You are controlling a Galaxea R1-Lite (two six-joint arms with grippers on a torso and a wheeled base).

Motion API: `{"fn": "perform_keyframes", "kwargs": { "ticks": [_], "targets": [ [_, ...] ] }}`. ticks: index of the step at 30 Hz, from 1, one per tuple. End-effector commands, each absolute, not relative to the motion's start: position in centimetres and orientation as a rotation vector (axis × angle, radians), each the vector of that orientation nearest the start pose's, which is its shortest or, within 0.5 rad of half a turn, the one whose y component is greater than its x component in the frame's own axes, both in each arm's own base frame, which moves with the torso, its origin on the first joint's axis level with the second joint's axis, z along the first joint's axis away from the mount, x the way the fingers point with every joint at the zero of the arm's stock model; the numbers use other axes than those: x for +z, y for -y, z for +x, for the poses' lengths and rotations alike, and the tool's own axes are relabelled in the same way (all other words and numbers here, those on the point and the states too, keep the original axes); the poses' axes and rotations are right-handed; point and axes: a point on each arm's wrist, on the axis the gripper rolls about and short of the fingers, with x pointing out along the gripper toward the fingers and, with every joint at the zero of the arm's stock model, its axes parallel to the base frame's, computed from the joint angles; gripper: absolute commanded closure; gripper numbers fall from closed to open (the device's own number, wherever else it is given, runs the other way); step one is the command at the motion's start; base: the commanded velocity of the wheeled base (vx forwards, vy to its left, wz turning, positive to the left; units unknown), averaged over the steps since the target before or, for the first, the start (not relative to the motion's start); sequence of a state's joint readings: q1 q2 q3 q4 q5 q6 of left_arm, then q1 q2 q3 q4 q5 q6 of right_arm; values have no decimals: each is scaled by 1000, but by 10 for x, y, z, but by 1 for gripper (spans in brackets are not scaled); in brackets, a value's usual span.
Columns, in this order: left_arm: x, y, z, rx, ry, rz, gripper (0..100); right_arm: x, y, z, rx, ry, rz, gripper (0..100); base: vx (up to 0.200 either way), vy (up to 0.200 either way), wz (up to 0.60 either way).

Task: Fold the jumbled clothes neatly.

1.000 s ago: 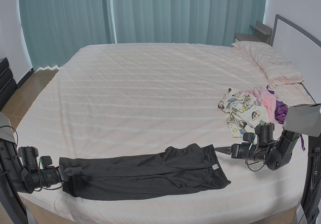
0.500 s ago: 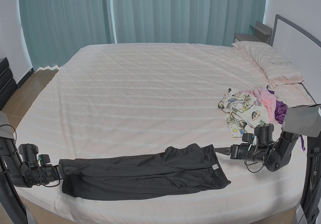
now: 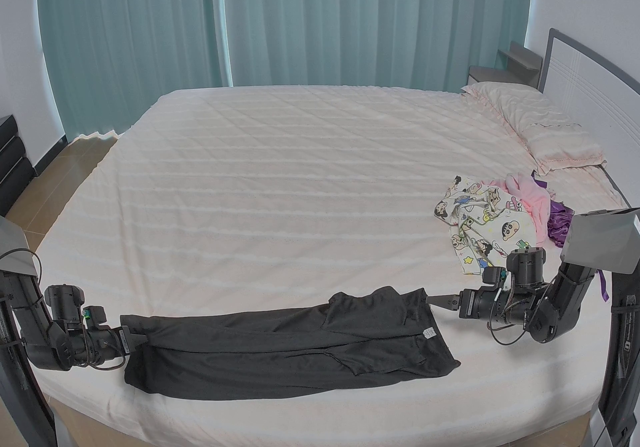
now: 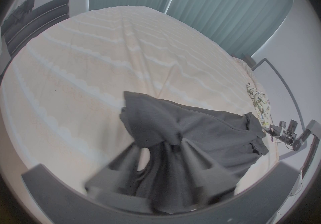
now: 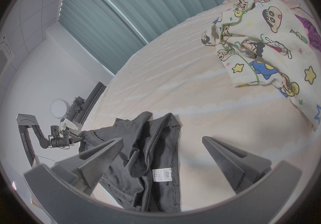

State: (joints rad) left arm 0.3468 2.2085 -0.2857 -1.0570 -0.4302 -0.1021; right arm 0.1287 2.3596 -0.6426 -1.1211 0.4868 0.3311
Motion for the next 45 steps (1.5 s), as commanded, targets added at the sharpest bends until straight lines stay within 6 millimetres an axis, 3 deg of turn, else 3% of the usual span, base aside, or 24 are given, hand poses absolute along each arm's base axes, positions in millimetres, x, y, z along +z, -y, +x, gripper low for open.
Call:
{"fn": "perform_keyframes", "kwargs": {
  "ticks": [1,5,11,12,16,21,29,33,39,41,45],
  "targets": [
    [-36,-80,247,1,-831,-417,100,-29,-55,341,495,-692,419,0,0,0,0],
    [-34,-81,245,12,-829,-413,100,-29,-55,341,495,-692,419,0,0,0,0],
    [-6,-84,240,27,-792,-407,100,-29,-55,340,495,-693,418,0,0,0,0],
    [7,-90,241,43,-793,-417,100,-29,-55,340,496,-691,418,0,0,0,0],
    [25,-99,240,67,-820,-440,100,-29,-55,339,495,-694,418,0,0,0,0],
    [33,-103,239,47,-821,-449,100,-29,-55,339,495,-694,418,0,0,0,0],
    [36,-137,228,120,-794,-430,100,-28,-55,339,497,-693,418,0,0,0,0],
    [44,-167,223,179,-816,-462,100,-28,-55,340,498,-687,417,0,0,0,0],
    [58,-193,214,191,-834,-509,100,-28,-55,340,499,-684,416,0,0,0,0],
    [62,-195,213,195,-831,-509,100,-28,-55,340,499,-684,416,0,0,0,0],
    [73,-179,207,172,-859,-516,100,-28,-55,340,499,-684,416,0,0,0,0]
  ]
}}
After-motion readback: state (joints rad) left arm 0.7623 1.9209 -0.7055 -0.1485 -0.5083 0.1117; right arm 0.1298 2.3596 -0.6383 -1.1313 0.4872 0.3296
